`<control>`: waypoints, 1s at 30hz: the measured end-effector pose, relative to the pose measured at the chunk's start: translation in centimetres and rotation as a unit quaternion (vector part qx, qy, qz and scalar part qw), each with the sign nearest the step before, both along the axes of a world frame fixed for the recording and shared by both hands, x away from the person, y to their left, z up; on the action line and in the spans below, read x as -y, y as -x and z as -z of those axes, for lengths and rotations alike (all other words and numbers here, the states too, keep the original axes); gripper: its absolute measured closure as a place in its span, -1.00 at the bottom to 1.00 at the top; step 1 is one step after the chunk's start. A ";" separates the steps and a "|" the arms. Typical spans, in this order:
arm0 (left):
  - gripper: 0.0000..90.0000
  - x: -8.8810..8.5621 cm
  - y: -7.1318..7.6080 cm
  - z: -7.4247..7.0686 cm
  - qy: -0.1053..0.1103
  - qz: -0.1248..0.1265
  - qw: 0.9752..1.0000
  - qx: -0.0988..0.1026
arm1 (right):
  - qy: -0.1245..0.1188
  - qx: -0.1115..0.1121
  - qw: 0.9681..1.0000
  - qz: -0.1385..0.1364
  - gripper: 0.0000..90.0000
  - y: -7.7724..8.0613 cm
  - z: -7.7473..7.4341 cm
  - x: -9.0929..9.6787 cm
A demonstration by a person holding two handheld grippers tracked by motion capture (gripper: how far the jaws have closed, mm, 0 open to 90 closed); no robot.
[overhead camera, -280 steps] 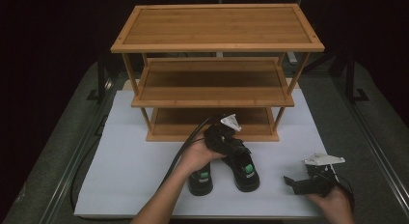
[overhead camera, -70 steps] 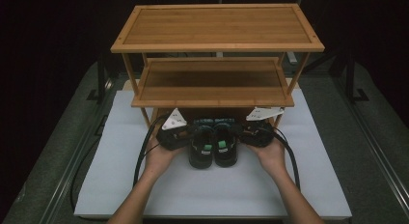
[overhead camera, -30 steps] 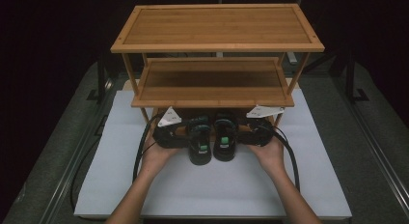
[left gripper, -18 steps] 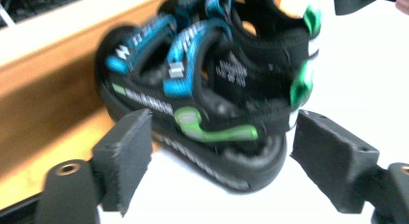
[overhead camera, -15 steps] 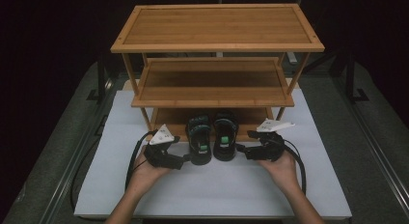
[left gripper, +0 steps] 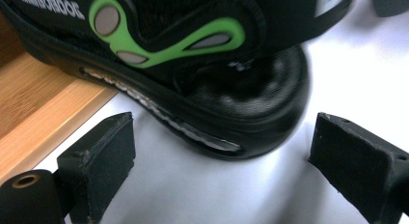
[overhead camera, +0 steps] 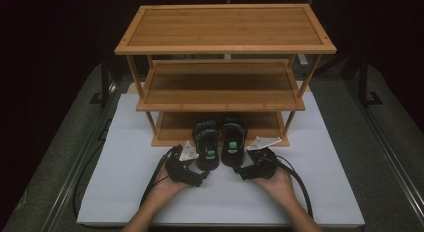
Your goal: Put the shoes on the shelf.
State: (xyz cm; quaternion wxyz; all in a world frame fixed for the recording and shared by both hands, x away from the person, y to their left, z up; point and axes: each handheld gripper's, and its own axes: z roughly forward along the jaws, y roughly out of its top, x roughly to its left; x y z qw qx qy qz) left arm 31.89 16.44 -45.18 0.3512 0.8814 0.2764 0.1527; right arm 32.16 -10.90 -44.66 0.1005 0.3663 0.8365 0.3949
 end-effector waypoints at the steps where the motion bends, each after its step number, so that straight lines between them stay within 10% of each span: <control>1: -0.81 0.0 0.0 0.0 0.000 0.000 1.000 0.000 | 0.000 0.000 1.000 0.000 -0.64 0.0 0.0 0.0; 14: -0.54 -0.6 -1.8 -1.9 0.055 0.005 0.998 0.019 | -0.013 0.036 0.999 -0.002 -0.39 -1.4 -0.9 0.0; 30: -0.52 -0.6 -6.2 -1.2 0.049 -0.009 0.999 0.003 | -0.019 0.058 0.998 0.030 -0.29 -4.8 -0.7 -0.7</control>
